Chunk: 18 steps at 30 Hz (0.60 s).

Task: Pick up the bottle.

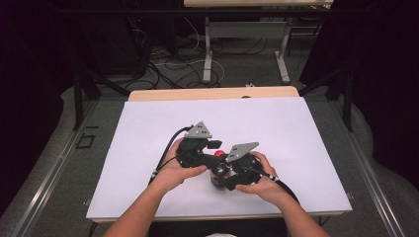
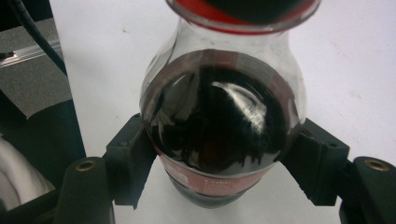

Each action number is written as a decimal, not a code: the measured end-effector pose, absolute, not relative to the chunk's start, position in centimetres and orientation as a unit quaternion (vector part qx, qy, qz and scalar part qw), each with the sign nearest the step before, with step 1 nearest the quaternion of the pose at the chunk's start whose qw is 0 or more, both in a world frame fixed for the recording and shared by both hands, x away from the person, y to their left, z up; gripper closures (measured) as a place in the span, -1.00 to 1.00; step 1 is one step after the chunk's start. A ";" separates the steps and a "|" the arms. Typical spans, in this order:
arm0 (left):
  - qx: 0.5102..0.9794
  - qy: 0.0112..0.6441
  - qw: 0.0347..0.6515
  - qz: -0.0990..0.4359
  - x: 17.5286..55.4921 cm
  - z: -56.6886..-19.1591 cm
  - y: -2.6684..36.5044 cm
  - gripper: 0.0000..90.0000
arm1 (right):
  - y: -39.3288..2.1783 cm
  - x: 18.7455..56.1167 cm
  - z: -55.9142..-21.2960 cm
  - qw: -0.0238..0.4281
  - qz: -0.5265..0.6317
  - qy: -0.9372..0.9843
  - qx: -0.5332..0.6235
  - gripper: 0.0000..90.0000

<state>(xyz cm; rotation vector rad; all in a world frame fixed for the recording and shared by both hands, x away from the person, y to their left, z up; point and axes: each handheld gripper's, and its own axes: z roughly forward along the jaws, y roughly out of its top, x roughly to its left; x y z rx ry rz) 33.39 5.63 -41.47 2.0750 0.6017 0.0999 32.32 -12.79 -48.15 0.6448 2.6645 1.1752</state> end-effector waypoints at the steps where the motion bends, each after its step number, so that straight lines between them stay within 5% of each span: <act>1: 0.845 0.248 0.471 0.045 33.4 -41.5 5.5 0.04 | -12.8 32.3 -48.1 0.079 0.393 0.891 0.215 -0.33; 6: 0.846 0.247 0.472 0.037 33.3 -41.4 5.5 0.33 | -12.9 32.3 -48.1 0.084 0.400 0.887 0.215 -0.33; 18: 0.839 0.273 0.468 0.046 33.1 -40.8 5.7 0.37 | -12.8 32.2 -48.1 0.090 0.422 0.874 0.223 -0.33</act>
